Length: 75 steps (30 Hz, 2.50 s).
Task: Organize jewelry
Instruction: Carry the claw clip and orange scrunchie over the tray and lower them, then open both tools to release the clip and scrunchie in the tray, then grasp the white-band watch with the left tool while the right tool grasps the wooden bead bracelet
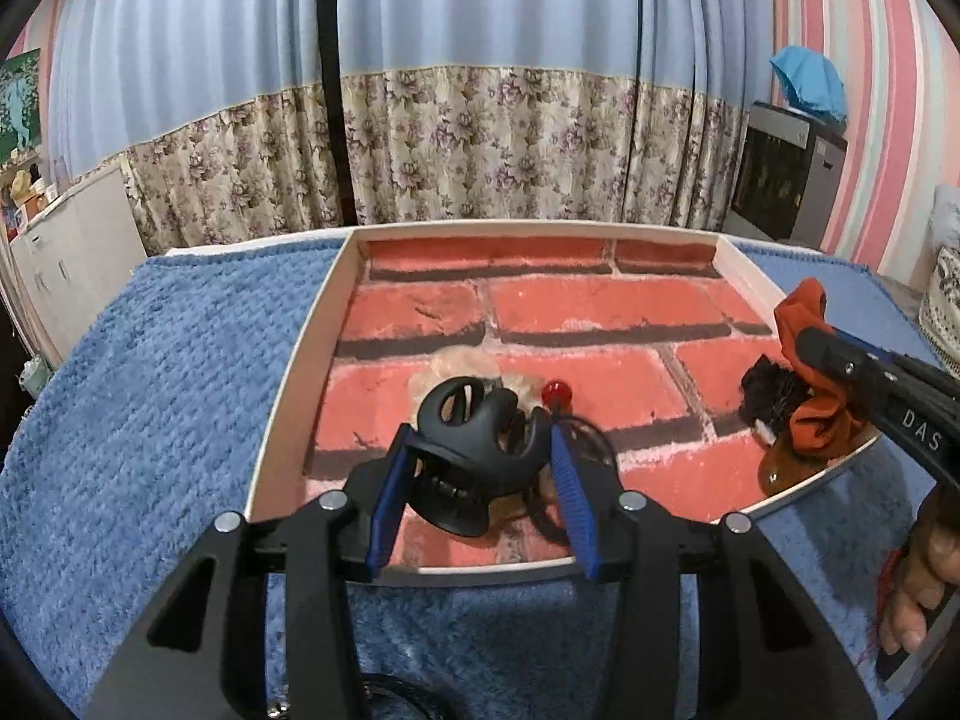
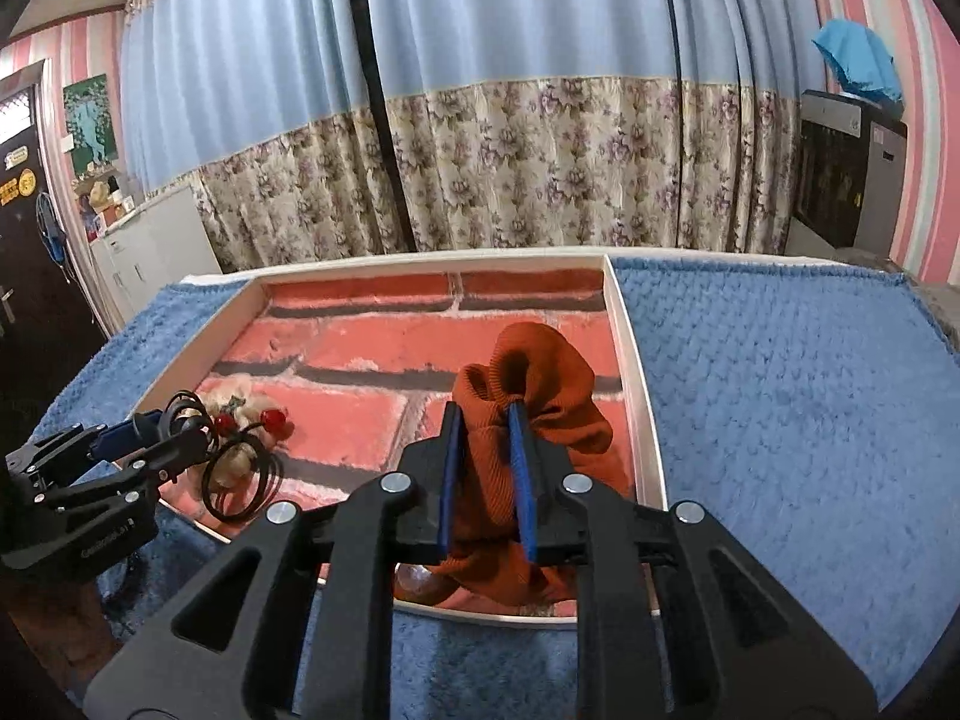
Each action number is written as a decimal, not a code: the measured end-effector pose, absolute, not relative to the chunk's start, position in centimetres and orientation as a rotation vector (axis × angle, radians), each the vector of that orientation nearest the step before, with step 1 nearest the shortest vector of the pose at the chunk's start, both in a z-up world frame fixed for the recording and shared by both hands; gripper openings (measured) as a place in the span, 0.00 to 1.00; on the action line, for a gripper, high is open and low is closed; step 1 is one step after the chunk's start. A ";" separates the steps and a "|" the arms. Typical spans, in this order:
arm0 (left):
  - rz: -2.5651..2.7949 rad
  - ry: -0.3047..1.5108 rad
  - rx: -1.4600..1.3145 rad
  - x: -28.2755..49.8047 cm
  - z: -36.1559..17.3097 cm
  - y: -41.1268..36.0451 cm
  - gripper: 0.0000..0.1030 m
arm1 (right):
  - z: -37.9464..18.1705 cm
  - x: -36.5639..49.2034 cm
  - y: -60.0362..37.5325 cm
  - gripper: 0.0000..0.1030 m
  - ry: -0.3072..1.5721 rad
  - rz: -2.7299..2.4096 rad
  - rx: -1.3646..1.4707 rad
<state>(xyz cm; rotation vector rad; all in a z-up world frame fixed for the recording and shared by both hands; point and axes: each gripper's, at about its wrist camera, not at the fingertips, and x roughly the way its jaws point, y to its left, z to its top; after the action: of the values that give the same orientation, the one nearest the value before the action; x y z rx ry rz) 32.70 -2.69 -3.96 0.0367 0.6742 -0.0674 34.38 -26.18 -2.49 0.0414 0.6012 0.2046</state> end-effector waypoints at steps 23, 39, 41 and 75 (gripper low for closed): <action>-0.045 0.691 0.029 32.7 -4.3 -2.2 0.49 | -3.3 34.5 -25.9 0.49 0.625 0.177 0.020; -0.011 0.471 -0.073 27.6 4.5 2.0 0.60 | 7.1 26.1 -31.0 0.67 0.405 0.150 0.113; 0.008 0.495 -0.114 27.4 4.6 3.2 0.60 | 7.0 25.4 -31.5 0.67 0.419 0.148 0.085; 0.033 0.737 0.095 17.8 -4.1 6.6 0.61 | -3.5 15.0 -39.1 0.70 0.690 0.098 0.027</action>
<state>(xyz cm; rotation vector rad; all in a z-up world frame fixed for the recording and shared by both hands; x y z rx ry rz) 17.77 6.61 -4.10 0.0946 0.7370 0.0331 14.99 -39.11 -3.48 0.0268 0.6896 0.0978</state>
